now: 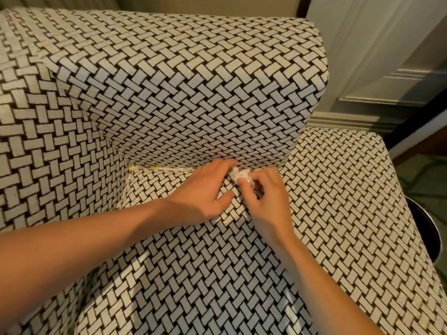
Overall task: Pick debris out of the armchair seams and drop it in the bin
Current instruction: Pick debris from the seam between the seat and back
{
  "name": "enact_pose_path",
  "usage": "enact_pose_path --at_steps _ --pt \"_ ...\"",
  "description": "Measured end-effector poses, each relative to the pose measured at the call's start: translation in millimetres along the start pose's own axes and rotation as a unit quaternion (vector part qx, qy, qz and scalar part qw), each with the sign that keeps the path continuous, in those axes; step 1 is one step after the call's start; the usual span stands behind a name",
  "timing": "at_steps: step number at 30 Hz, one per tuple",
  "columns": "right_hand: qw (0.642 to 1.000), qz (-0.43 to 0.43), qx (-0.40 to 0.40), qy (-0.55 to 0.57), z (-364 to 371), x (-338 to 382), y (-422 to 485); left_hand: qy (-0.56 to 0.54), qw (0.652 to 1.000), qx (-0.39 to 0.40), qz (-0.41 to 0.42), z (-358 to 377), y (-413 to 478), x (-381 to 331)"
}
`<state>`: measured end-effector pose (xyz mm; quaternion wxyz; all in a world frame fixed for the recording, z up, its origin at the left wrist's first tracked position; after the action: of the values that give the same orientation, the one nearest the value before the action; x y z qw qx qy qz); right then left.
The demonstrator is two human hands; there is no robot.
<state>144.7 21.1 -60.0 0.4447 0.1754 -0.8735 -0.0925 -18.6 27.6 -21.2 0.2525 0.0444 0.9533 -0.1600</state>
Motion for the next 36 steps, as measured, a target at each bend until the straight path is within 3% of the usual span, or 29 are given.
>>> enact_pose_path --at_steps 3,7,13,18,24,28,31,36 --pt "0.997 -0.015 0.080 0.015 -3 7 -14 0.066 0.997 -0.011 0.042 3 -2 0" --pt "1.000 -0.007 0.023 0.017 -9 6 -22 0.105 0.992 -0.025 0.069 1 -3 2" --pt "0.968 0.041 0.001 -0.247 -17 -7 -9 0.127 0.989 -0.050 0.057 0 -4 1" --pt "0.935 0.095 0.016 -0.342 -6 -2 7 0.175 0.982 0.018 0.064 6 -2 3" --pt "0.933 0.104 0.021 -0.344 -7 -5 14 0.166 0.982 0.067 0.058 9 -2 4" --pt "0.923 0.118 0.043 -0.363 -8 -5 23 0.044 0.994 0.097 -0.005 10 4 5" --pt "0.938 0.137 0.000 -0.320 -8 -12 27 -0.022 0.994 0.097 -0.047 6 6 6" --pt "0.953 0.132 -0.076 -0.263 -8 -17 26 0.011 0.995 0.097 -0.030 5 5 2"
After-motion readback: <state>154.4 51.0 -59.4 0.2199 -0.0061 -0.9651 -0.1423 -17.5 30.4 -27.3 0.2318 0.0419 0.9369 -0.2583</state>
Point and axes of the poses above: each hand's wrist, its own y-axis towards the middle knuckle, its own z-axis out of the palm, x = y × z, the point moved 2 cm from there along y, towards the middle knuckle, and after that the axes turned 13 degrees about -z, right-handed, at the moved point
